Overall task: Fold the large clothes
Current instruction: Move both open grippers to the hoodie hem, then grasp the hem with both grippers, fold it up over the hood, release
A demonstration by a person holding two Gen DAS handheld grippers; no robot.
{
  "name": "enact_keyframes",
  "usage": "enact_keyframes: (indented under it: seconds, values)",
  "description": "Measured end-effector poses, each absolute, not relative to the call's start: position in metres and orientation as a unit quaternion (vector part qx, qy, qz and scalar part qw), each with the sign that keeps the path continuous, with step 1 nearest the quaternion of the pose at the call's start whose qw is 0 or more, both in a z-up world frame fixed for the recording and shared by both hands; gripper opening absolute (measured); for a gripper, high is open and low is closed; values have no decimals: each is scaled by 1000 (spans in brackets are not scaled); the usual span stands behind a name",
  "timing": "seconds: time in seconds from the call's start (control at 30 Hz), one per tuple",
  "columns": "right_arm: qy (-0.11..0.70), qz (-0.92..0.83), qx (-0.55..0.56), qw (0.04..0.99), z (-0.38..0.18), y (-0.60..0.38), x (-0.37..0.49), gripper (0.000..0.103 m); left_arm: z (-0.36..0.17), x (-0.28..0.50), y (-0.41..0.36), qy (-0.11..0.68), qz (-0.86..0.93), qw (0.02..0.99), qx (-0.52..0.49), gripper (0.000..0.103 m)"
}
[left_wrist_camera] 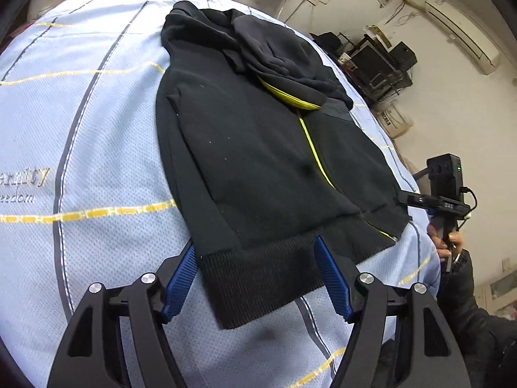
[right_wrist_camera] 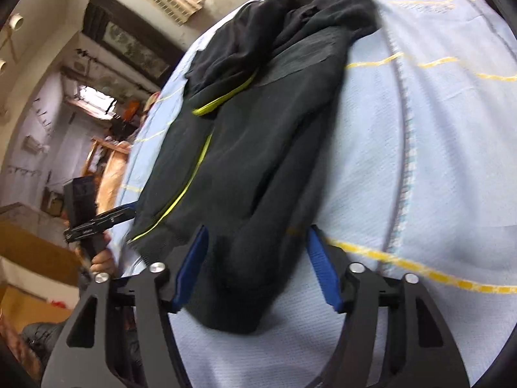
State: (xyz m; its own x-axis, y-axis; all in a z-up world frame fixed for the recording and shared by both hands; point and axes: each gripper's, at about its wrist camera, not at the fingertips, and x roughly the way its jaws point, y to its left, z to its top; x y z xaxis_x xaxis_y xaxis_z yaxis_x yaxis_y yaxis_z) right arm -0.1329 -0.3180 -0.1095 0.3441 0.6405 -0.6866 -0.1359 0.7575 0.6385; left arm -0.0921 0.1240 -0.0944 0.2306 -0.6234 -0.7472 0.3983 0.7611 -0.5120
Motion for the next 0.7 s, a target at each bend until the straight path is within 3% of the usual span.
enact_keyframes:
  seconds: [0.1, 0.13, 0.2, 0.23, 0.3, 0.4, 0.5, 0.57, 0.6, 0.63, 0.7]
  values:
    - [521, 253, 242, 778, -112, -316, -131, 53, -95, -89, 121, 523, -335, 774, -123, 69]
    - [523, 253, 242, 777, -114, -316, -130, 51, -94, -88, 121, 519, -337, 776, -126, 59]
    - [521, 259, 243, 776, -114, -315, -133, 35, -89, -90, 119, 507, -336, 785, -117, 46]
    - [520, 265, 239, 776, -113, -313, -134, 34, -87, -92, 118, 501, -339, 788, -112, 43]
    - [519, 267, 215, 783, -111, -306, -139, 35, -86, -92, 114, 502, -339, 790, -102, 44]
    - [525, 270, 210, 780, -113, -305, -138, 35, -94, -89, 106, 524, -340, 775, -98, 68]
    - [526, 271, 194, 782, -111, -302, -138, 34, -93, -91, 100, 517, -338, 782, -85, 68]
    - [523, 270, 186, 787, -109, -300, -139, 29, -89, -91, 100, 505, -335, 790, -85, 52]
    - [521, 269, 185, 789, -108, -300, -138, 24, -87, -91, 101, 501, -331, 796, -80, 30]
    - [516, 266, 183, 793, -105, -300, -139, 21, -85, -90, 102, 498, -326, 800, -77, 17]
    - [504, 265, 183, 802, -99, -302, -139, 15, -79, -85, 111, 492, -327, 801, -98, 15]
